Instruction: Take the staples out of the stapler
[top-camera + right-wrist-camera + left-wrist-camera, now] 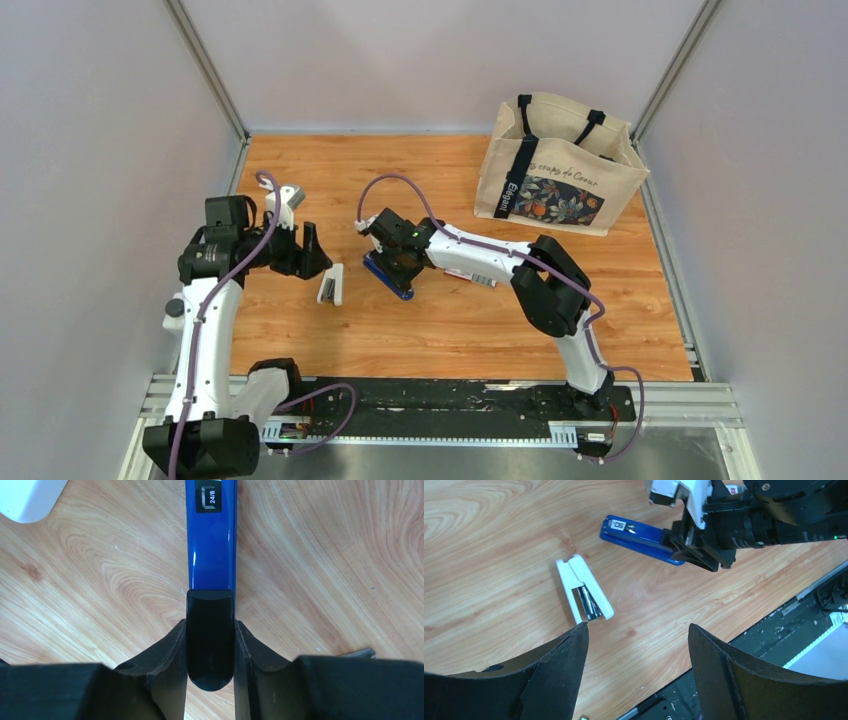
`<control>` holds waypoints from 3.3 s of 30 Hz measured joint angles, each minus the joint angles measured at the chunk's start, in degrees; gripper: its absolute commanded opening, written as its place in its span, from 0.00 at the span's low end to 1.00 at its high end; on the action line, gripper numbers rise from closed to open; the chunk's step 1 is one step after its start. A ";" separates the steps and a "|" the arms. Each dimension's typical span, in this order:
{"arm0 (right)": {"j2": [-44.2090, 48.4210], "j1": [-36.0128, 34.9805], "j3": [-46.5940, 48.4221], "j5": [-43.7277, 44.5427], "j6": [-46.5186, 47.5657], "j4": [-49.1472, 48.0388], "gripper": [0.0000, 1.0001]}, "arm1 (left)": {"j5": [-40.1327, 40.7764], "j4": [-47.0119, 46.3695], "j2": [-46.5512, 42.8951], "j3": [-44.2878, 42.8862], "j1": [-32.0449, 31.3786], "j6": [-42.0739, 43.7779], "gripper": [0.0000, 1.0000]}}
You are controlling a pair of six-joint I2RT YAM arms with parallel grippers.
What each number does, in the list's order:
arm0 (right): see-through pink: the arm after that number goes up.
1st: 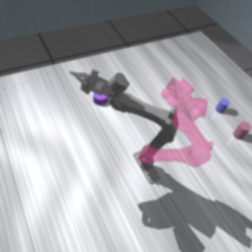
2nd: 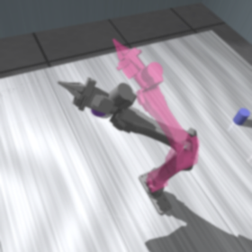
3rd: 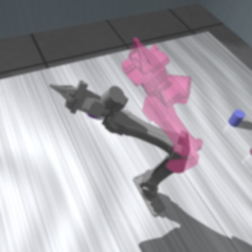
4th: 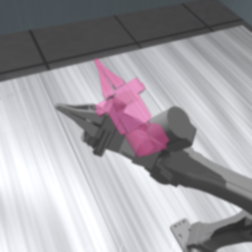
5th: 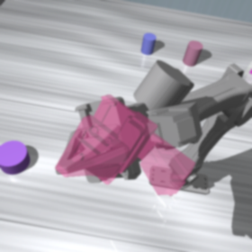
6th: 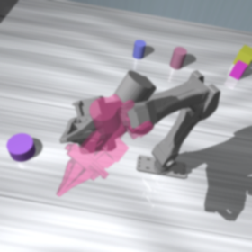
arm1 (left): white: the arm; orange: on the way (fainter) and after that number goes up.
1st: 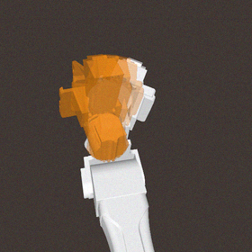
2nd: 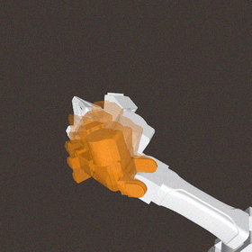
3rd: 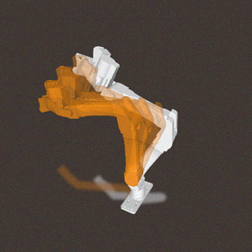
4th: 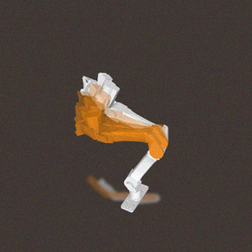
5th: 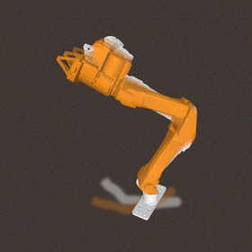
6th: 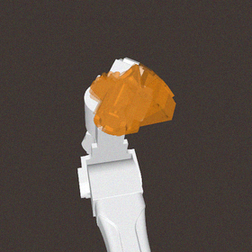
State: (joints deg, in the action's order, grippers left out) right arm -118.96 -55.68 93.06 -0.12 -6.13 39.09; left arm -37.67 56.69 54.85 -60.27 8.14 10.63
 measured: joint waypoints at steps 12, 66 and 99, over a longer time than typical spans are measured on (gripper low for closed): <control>10.23 0.87 -5.53 1.66 -13.70 -4.33 0.00 | 3.89 -2.93 1.60 2.95 -11.21 -0.55 0.65; 30.99 -0.50 -30.47 -2.25 -46.18 -40.24 0.00 | -1.05 -15.76 6.69 8.37 -23.58 1.07 0.43; 49.59 -1.73 -51.01 -4.61 -35.45 -40.81 0.00 | 24.87 -27.34 4.39 14.69 -37.22 16.26 0.06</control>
State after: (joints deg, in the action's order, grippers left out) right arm -69.36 -57.41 42.04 -4.73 -41.58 -1.72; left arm -12.80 29.34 59.24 -45.58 -29.08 26.89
